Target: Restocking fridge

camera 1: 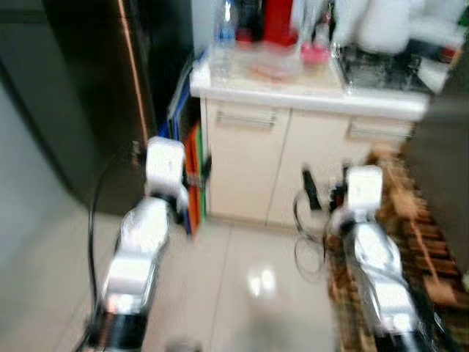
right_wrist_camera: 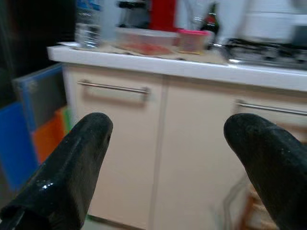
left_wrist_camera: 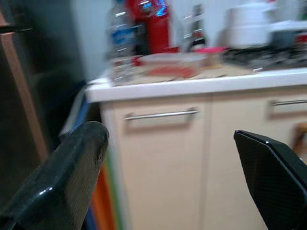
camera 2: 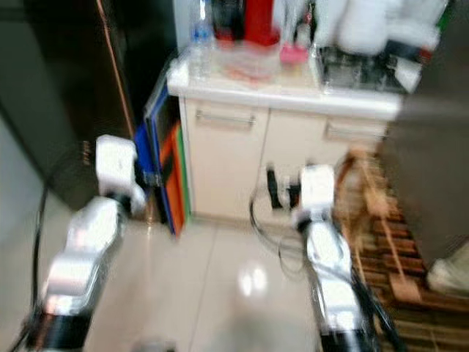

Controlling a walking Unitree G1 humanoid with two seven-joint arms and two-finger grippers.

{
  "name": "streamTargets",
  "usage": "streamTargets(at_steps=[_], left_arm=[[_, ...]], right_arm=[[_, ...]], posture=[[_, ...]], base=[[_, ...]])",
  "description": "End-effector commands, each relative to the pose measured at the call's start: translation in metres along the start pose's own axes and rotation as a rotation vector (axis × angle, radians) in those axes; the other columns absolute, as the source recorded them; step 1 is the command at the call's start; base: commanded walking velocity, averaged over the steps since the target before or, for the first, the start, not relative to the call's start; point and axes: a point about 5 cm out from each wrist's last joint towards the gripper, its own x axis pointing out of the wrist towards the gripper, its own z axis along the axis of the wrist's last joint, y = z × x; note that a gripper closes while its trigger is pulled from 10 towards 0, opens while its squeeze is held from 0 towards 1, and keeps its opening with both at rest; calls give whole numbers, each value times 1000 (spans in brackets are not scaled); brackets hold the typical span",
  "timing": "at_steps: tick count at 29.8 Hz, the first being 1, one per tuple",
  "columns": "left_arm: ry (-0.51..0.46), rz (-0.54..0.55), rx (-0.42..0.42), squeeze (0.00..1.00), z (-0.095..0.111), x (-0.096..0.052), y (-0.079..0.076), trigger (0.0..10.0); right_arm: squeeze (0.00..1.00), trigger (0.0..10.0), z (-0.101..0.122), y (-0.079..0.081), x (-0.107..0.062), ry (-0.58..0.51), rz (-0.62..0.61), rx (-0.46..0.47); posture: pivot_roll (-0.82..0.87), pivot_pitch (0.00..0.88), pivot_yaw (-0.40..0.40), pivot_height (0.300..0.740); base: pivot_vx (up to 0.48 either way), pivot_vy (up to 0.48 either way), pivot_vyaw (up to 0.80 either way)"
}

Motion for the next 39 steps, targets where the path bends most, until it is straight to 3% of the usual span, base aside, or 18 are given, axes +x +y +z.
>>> streamTargets(at_steps=[1,16,22,35,39], left_arm=[[-4,14,12,0,2,1,6,10000],[-13,7,-3,0,1,6,9,10000],[-39,-19,54,0,5,6,4,10000],[-64,-101,-4,0,12,10,-1,10000],[-55,-97,-31,0,11,11,0,10000]], right_arm=[[0,10000,3,3,2,-4,6,-4],[0,10000,2,2,4,-4,4,-8],[0,10000,3,2,6,-10,6,-11],[0,10000,6,3,9,-25,-22,8],[0,10000,6,4,8,-30,-26,6]], posture=[[-27,0,-32,740],[-33,0,-22,740],[-35,0,-15,740],[-49,0,12,740],[-53,0,13,740]], base=[[0,0,-706],[0,0,-655],[0,0,-624],[0,-472,-604],[0,0,-545]])
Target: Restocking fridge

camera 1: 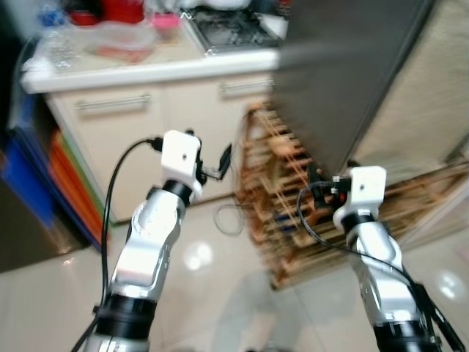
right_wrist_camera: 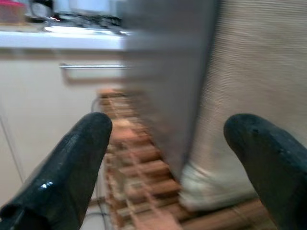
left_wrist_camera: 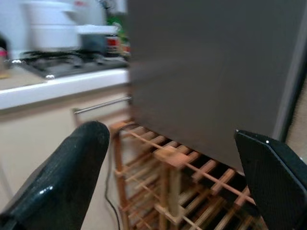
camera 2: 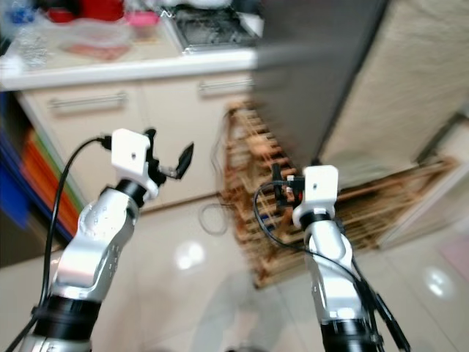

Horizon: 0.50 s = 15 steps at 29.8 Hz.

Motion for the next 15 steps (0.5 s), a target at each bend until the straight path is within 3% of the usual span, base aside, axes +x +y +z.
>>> streamTargets(at_steps=[1,15], left_arm=[[-15,-4,0,0,5,4,0,10000],[7,-13,39,0,4,10,3,10000]], right_arm=[[0,10000,2,-1,0,-5,-5,-13],[0,10000,-1,-3,-4,-1,-22,-28]], posture=[[-54,0,14,740],[-67,0,33,740]], base=[[0,0,-531],[0,0,-543]])
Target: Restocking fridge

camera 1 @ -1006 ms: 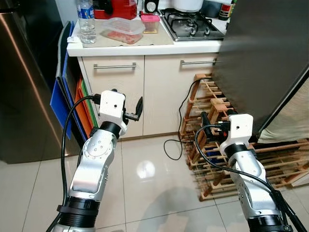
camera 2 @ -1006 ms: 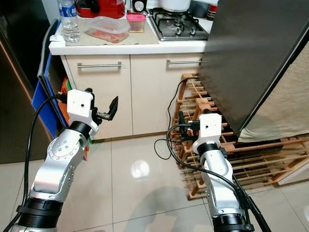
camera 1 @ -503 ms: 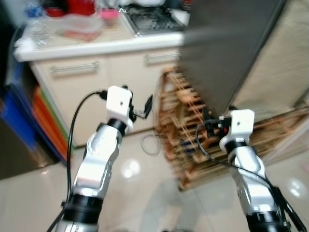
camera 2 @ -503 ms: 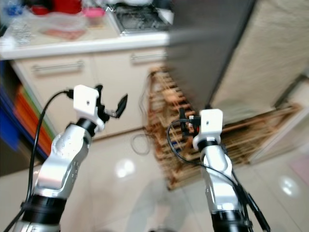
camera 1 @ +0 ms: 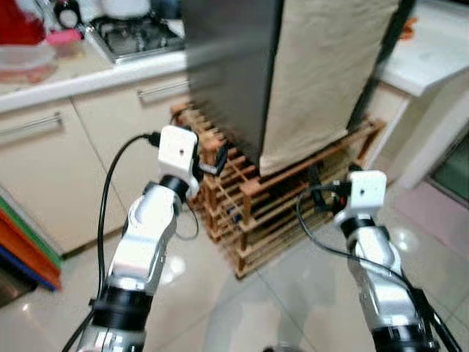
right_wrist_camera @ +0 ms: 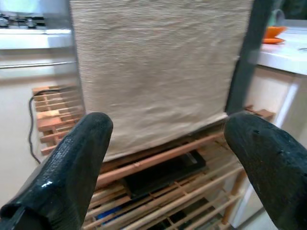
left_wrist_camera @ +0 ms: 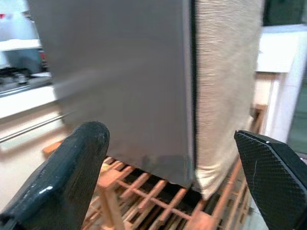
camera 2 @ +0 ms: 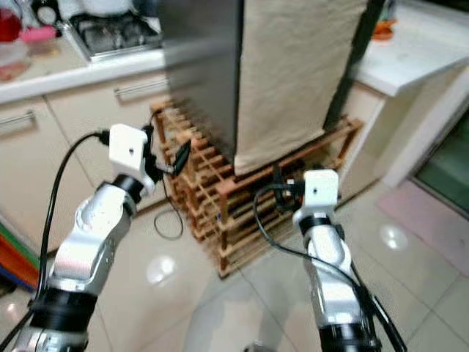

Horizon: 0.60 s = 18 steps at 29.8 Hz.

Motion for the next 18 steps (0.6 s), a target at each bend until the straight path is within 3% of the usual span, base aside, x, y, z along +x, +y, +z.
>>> streamTargets(at_steps=[1,6,9,14,16,17,18], left_arm=[[-6,-11,7,0,4,4,0,10000],[-23,2,-9,0,5,6,0,10000],[-18,45,-11,0,2,3,8,10000],[68,86,-48,0,-21,-12,14,10000],[134,124,-95,0,-40,-30,18,10000],[134,124,-95,0,-40,-30,18,10000],[169,146,-111,0,-50,-43,21,10000]], right_arm=[[0,10000,3,-3,-1,-16,-15,-15],[0,10000,8,-9,-3,-55,-55,-42],[0,10000,13,-14,-4,-75,-83,-30],[0,10000,9,-15,-9,-57,-85,-21],[0,10000,8,-15,-17,-49,-90,-17],[0,10000,8,-15,-17,-49,-90,-17],[0,10000,4,-15,-23,-32,-90,-15]], posture=[[-67,0,33,740],[-71,0,34,740],[-74,0,33,740],[-68,0,28,740],[-64,0,26,740],[-64,0,26,740],[-56,0,20,740]], base=[[0,0,-600],[0,0,0],[0,0,0],[0,0,0],[0,0,0],[0,0,0],[0,0,0]])
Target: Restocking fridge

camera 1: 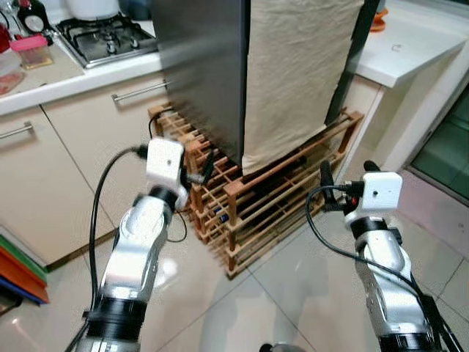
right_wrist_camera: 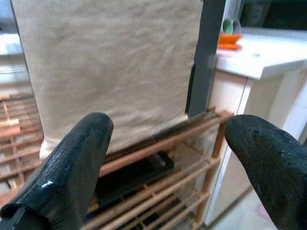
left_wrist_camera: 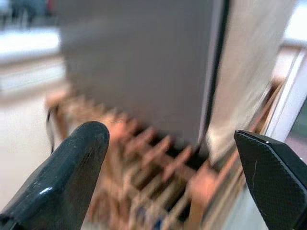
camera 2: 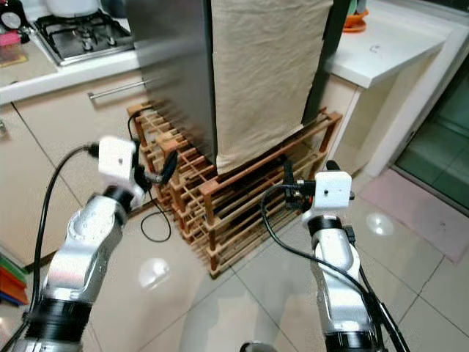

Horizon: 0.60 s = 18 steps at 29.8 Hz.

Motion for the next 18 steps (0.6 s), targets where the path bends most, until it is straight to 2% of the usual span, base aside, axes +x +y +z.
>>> streamTargets(at_steps=[1,3,4,8,12,15,18], left_arm=[[6,23,-12,0,-1,-5,6,10000],[22,31,-5,0,-7,-15,9,10000],[22,31,-5,0,-7,-15,9,10000],[-20,20,20,0,3,-8,4,10000],[-82,-12,2,0,17,-3,-2,10000],[-110,-46,-16,0,23,-2,-7,10000],[-132,-72,-17,0,29,1,-12,10000]], right_arm=[[0,10000,4,-1,-2,-5,-3,3],[0,10000,-3,-3,-9,24,2,2],[0,10000,-3,-3,-9,24,2,2],[0,10000,-4,-2,-8,27,15,-5],[0,10000,3,-3,-3,-6,-6,-19],[0,10000,8,-9,-3,-39,-63,-33],[0,10000,7,-15,-8,-27,-112,-35]], posture=[[-56,0,20,740],[-50,0,11,740],[-50,0,11,740],[-42,0,3,740],[-53,0,10,740],[-59,0,13,740],[-68,2,17,740]], base=[[0,0,0],[0,0,0],[0,0,0],[0,0,0],[0,0,0],[280,0,0],[460,0,0]])
